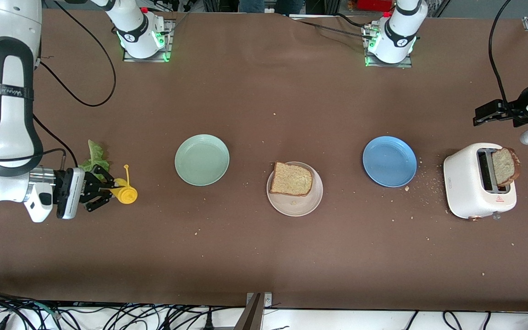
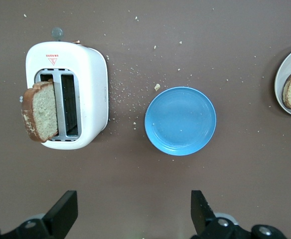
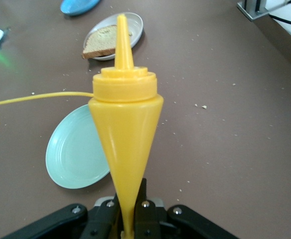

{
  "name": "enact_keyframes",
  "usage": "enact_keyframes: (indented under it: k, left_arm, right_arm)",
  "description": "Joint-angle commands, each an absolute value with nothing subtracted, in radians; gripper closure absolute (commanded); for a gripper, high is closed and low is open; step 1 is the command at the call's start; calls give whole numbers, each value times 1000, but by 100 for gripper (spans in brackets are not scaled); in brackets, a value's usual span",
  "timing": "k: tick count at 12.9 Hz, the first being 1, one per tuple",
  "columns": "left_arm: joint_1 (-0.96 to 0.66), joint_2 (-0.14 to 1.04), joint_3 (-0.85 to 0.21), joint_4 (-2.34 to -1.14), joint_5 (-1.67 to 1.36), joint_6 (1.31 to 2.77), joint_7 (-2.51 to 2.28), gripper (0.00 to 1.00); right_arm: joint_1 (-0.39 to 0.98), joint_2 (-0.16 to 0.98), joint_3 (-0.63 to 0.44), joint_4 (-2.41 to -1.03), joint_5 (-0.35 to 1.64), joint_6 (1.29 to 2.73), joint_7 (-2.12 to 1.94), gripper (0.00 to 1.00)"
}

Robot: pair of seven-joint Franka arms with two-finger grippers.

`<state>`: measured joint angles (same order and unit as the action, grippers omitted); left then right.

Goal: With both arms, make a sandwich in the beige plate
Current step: 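Carry the yellow bottle back beside the lettuce leaf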

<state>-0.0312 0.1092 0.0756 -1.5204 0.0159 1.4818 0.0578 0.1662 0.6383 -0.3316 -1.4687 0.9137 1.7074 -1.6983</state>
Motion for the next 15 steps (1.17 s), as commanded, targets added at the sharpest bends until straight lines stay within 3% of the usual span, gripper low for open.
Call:
enact_keyframes:
  k: [1, 5, 10, 15]
  left_arm:
    - [-28, 104, 75, -1526, -14, 1493, 52, 0]
    - [-28, 112, 75, -1526, -14, 1493, 52, 0]
    - [-28, 112, 75, -1523, -14, 1493, 52, 0]
    - [-28, 112, 75, -1522, -14, 1493, 52, 0]
  right_arm:
    - [134, 554, -322, -1673, 1034, 1706, -1879, 100]
    - [77, 571, -333, -1840, 1205, 1680, -2185, 100]
    - [18, 692, -331, -1855, 1330, 1571, -2452, 100]
    - [17, 755, -330, -1850, 1384, 1557, -2548, 100]
